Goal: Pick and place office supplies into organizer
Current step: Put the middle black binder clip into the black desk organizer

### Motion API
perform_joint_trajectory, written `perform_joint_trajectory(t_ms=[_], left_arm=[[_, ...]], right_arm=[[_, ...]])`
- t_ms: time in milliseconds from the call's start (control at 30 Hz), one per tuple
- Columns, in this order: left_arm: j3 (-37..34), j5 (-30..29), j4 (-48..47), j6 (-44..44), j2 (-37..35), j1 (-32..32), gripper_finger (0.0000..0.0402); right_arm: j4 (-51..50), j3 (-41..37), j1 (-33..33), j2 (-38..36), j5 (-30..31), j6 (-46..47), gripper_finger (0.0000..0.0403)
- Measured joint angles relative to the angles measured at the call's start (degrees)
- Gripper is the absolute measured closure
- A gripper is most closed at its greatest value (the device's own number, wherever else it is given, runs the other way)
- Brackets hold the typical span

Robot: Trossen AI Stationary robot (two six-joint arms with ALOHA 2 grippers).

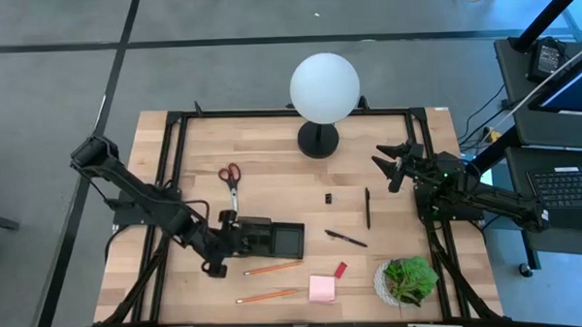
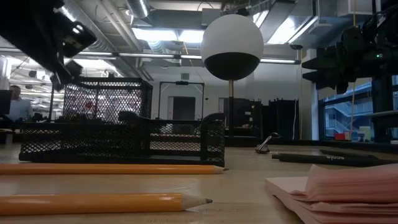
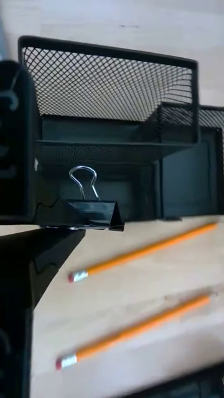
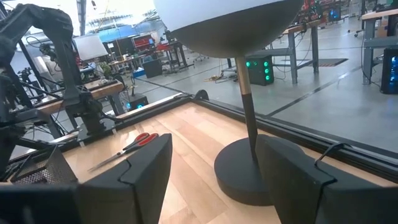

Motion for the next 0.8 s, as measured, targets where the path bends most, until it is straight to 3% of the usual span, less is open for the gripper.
perform_joint_trajectory(t_ms=[367,800], left_arm=[[0.0,-2.2,0.9,-4.8,7.3,-0.4,0.0399],[-0.1,-1.3,0.9,-6.5,10.6,-0.4,0.0398]], right_arm=[[0.0,0.0,0.0,0.0,0.0,-0.4,0.0167],[0.0,0.0,0.0,0.0,0.0,-0.5,0.0167]])
